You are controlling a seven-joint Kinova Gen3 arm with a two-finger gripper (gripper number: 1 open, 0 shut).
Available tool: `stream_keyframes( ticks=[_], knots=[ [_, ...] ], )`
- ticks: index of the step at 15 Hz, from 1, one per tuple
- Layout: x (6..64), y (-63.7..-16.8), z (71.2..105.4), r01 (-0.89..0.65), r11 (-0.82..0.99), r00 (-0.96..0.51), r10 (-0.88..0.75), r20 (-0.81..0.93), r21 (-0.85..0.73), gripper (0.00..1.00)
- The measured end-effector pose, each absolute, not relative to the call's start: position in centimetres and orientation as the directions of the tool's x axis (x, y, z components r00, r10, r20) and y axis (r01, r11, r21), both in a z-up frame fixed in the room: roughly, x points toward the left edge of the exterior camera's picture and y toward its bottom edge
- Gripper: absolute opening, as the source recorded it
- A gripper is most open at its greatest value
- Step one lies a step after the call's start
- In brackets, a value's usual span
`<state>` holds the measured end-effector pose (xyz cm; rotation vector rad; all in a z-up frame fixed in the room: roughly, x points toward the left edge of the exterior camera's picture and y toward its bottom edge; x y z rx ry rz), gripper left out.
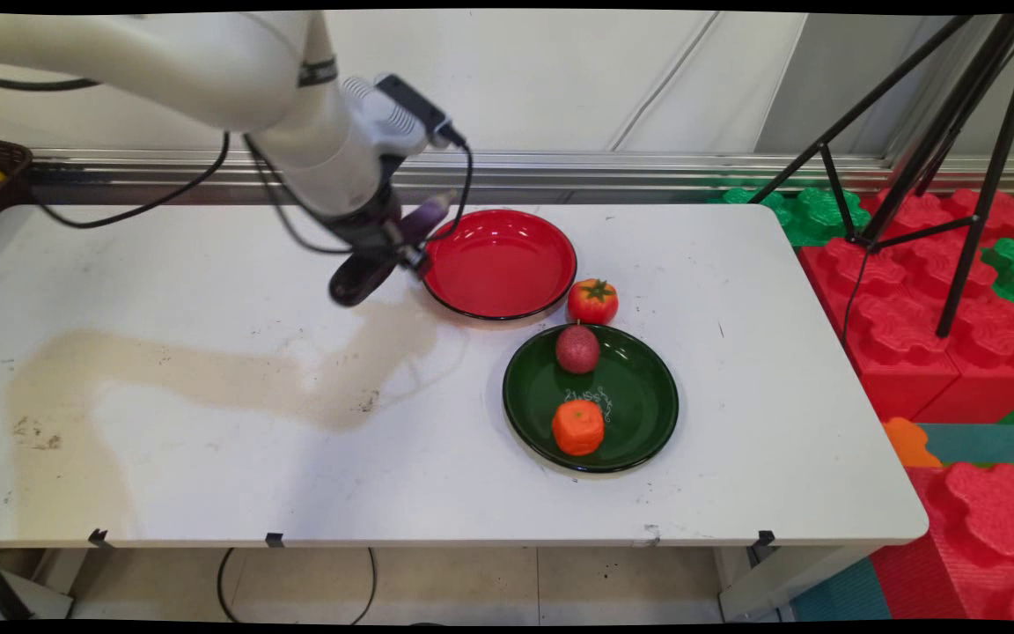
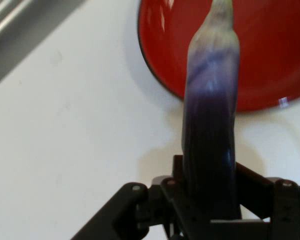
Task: Place the picked object on the table
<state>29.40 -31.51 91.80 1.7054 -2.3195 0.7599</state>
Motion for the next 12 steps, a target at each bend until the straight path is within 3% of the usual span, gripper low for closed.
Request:
stream_keyframes(
  ticks=[4, 12],
  knots=[
    [29.4, -28.0, 91.7, -0.886, 0.32, -0.43, -0.838, 0.336, -0.335, 0.0],
    [28.8, -27.0, 89.9, -0.832, 0.415, -0.515, -0.824, 0.235, -0.369, 0.0]
  ],
)
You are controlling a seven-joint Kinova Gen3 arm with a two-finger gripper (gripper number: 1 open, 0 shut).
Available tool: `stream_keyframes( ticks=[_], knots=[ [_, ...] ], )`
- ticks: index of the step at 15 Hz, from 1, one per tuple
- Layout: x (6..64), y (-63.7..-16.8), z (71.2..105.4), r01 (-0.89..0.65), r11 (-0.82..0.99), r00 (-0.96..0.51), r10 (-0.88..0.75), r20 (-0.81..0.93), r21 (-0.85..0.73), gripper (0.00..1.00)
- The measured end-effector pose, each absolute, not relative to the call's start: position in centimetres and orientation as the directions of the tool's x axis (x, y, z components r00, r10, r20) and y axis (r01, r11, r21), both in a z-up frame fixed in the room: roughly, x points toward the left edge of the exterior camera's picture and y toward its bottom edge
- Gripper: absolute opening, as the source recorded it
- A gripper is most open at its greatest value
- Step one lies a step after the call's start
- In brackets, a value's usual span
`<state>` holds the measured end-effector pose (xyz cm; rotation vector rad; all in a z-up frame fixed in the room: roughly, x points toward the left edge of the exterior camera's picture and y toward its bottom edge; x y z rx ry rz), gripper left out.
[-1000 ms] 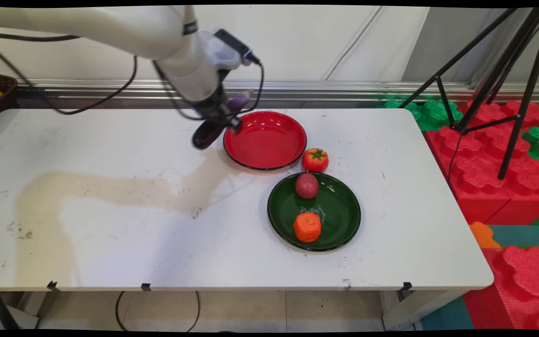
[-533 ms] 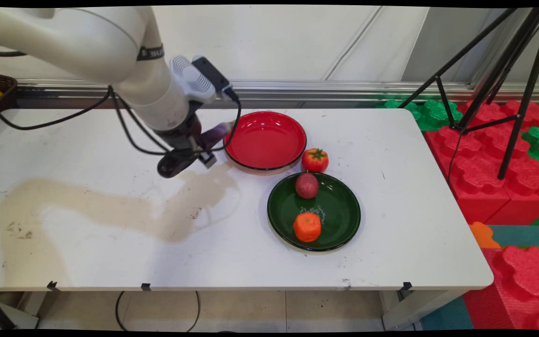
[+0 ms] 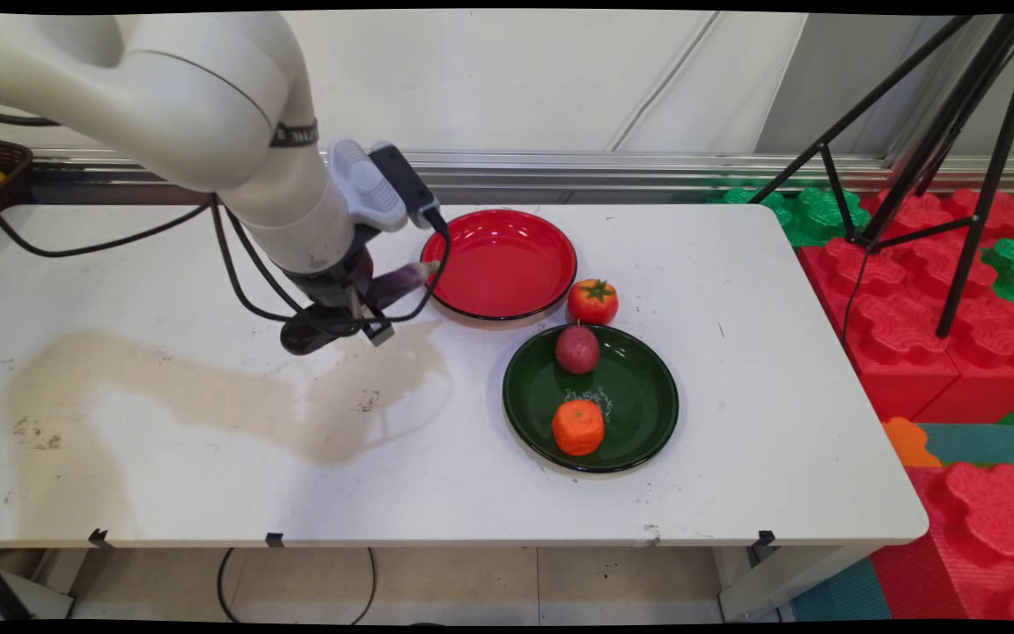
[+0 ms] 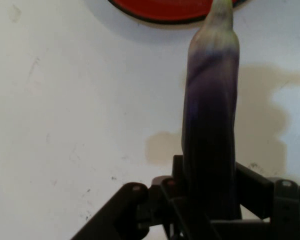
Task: Place the picked object on the table
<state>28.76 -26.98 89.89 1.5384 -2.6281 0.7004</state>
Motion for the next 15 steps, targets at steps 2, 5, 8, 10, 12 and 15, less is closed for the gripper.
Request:
stream_keyframes(
  ticks=[2, 5, 8, 10, 12, 15],
  knots=[
    [28.6, -27.2, 89.3, -0.819, 0.435, -0.532, -0.819, 0.215, -0.373, 0.0],
    [28.2, -27.9, 88.2, -0.797, 0.474, -0.564, -0.806, 0.18, -0.373, 0.0],
    [28.0, -28.5, 87.1, -0.778, 0.51, -0.59, -0.793, 0.15, -0.366, 0.0],
    [27.8, -28.9, 86.2, -0.764, 0.536, -0.611, -0.781, 0.132, -0.36, 0.0],
    [27.5, -29.3, 85.4, -0.746, 0.565, -0.634, -0.764, 0.116, -0.352, 0.0],
    [27.2, -29.7, 84.2, -0.717, 0.613, -0.673, -0.733, 0.099, -0.331, 0.0]
  ],
)
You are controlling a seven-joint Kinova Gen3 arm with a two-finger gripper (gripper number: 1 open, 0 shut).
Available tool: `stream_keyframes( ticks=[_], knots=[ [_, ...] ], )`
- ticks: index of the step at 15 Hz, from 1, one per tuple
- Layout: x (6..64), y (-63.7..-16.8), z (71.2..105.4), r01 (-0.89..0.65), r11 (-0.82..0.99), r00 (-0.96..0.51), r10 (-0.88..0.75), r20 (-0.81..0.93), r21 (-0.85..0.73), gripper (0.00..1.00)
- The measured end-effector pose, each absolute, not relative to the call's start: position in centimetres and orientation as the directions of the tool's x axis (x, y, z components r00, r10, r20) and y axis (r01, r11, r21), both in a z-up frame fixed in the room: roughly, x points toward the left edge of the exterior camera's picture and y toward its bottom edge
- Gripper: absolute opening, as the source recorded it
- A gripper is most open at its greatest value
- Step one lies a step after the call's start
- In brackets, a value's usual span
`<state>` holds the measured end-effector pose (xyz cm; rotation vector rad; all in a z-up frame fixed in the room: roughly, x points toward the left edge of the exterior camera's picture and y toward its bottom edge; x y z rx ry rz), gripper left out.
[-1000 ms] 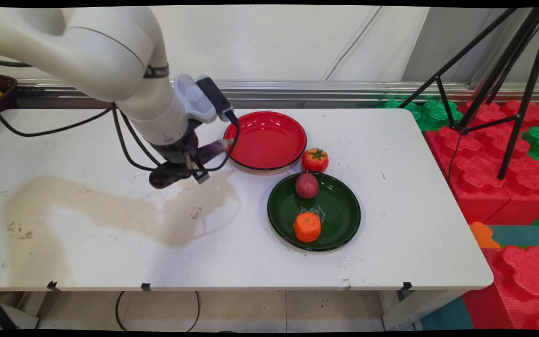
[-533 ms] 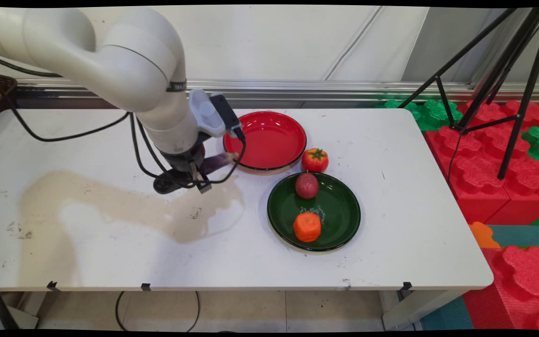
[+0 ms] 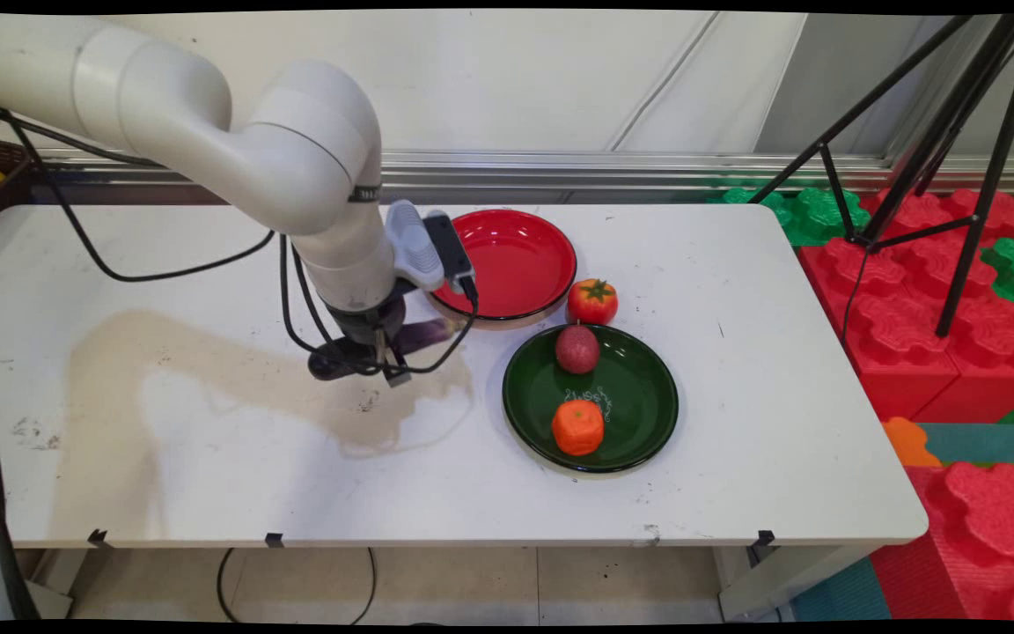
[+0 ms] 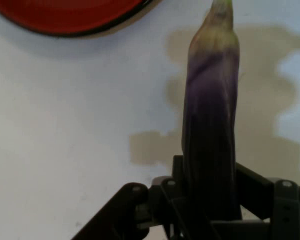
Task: Place the picked object on the table
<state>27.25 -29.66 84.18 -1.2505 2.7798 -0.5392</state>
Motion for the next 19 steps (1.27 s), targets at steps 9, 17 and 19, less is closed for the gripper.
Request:
stream_keyframes(
  ticks=[9, 17, 19],
  knots=[
    [28.0, -29.9, 81.8, -0.639, 0.71, -0.759, -0.643, 0.097, -0.297, 0.0],
    [30.8, -29.1, 81.6, -0.585, 0.757, -0.808, -0.575, 0.126, -0.292, 1.0],
    [31.7, -28.7, 81.9, -0.573, 0.766, -0.818, -0.56, 0.135, -0.292, 1.0]
  ],
)
